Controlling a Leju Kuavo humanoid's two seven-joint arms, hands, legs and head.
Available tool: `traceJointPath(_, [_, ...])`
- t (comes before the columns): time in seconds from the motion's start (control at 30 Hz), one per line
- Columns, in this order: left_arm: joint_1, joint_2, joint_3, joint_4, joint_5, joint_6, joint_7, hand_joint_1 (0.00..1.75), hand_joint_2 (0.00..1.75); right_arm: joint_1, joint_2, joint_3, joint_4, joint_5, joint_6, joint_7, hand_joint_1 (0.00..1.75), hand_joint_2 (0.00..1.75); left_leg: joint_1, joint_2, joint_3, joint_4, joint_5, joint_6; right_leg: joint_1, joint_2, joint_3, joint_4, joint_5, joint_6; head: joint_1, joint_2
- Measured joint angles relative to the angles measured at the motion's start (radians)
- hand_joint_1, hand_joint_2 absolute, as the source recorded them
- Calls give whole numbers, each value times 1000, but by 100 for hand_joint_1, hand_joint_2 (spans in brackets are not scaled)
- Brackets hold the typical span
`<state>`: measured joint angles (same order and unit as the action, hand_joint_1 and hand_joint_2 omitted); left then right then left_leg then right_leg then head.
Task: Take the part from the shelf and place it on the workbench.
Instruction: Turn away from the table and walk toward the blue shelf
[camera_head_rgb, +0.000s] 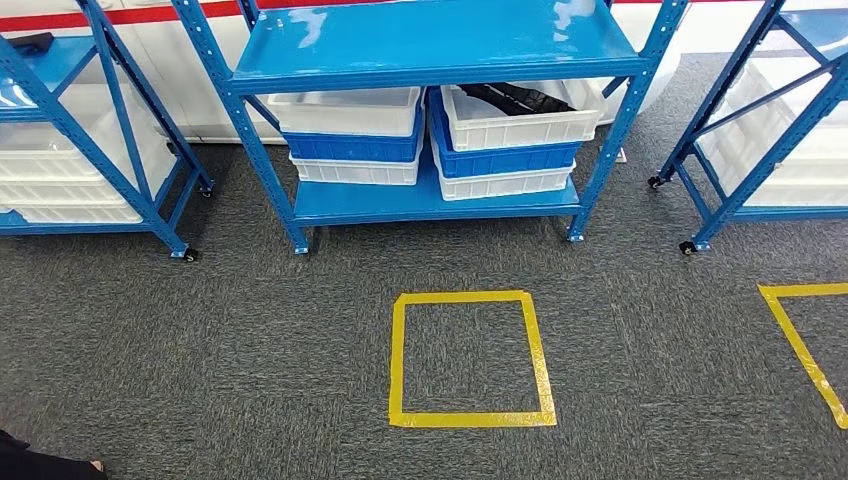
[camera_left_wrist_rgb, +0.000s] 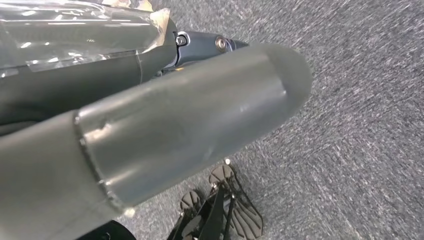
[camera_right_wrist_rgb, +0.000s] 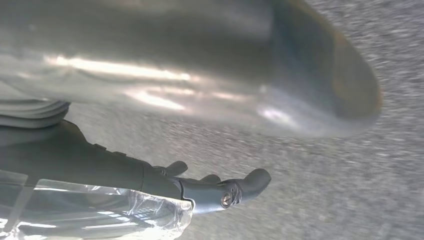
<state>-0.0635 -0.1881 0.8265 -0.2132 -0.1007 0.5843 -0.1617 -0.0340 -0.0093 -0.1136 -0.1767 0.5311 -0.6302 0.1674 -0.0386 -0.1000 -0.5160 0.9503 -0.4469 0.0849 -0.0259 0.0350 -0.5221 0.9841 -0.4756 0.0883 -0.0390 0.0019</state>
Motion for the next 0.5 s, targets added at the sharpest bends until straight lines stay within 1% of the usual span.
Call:
traceJointPath(0.03, [1,2,0,0,0,-1,-2,0,0,0,1,0,0,1,-1,0,0,0,-1,-7,-3,4,-4,-2,0,2,7,-11,0,-10,0,0])
traceJointPath(0.07, [2,4,0,0,0,-3,-5,0,0,-1,3,0,0,1,-3,0,0,0,-1,-14,-7,9,-8,-3,0,-3,8,-13,-1,-21,0,0])
traceJointPath(0.1, [5,5,0,0,0,-5,-7,0,0,-1,5,-1,0,2,-4,0,0,0,-1,-11,-10,17,-13,-6,0,-9,11,-11,-1,-29,0,0])
traceJointPath(0.13, [7,6,0,0,-1,-6,-8,0,0,-2,6,-2,0,3,-5,0,0,0,-1,1,-15,29,-21,-11,-2,-15,12,-11,-2,-34,-2,0])
traceJointPath(0.17, [9,7,0,0,-2,-7,-9,0,0,-3,7,-3,0,4,-7,0,0,0,1,23,-28,61,-39,-19,-4,-19,14,-12,-3,-39,-5,0])
traceJointPath(0.2, [8,8,0,1,-3,-8,-10,0,0,-3,8,-4,-1,5,-9,0,0,0,5,50,-54,111,-65,-29,-5,-24,17,-12,-4,-42,-7,0])
traceJointPath(0.23, [7,9,0,1,-4,-9,-10,0,0,-2,7,-5,-1,5,-12,0,0,0,10,73,-89,176,-94,-38,-5,-28,18,-12,-6,-45,-11,0])
traceJointPath(0.27, [5,9,0,1,-6,-12,-10,0,0,-1,7,-6,-1,5,-15,0,0,0,17,89,-132,249,-123,-45,-5,-33,19,-12,-9,-48,-14,0])
traceJointPath(0.3, [4,10,0,1,-8,-15,-10,0,0,1,7,-7,-1,5,-17,0,0,0,23,97,-169,306,-139,-49,-5,-37,20,-11,-11,-49,-14,0])
traceJointPath(0.33, [4,10,0,1,-8,-17,-10,0,0,2,7,-8,0,5,-18,0,0,0,27,100,-193,336,-138,-51,-4,-41,22,-11,-14,-50,-14,0])
traceJointPath(0.37, [5,10,0,1,-9,-19,-10,0,0,2,7,-8,0,4,-19,0,0,0,29,101,-201,335,-121,-49,-3,-44,25,-12,-16,-50,-14,0])
traceJointPath(0.4, [6,10,0,1,-9,-20,-9,0,0,2,7,-8,0,4,-19,0,0,0,29,101,-190,300,-90,-45,-2,-45,29,-12,-19,-50,-14,0])
traceJointPath(0.43, [6,10,0,1,-9,-22,-9,0,0,1,7,-8,0,5,-20,0,0,0,28,101,-165,241,-51,-38,0,-46,34,-13,-21,-51,-14,0])
traceJointPath(0.47, [6,10,0,1,-10,-24,-9,0,0,1,7,-8,0,5,-20,0,0,0,23,102,-132,169,-11,-25,1,-46,38,-16,-23,-52,-14,0])
traceJointPath(0.5, [5,11,0,1,-11,-29,-9,0,0,0,10,-8,-1,5,-20,-1,0,0,17,105,-99,102,16,-12,3,-47,45,-19,-26,-51,-12,0])
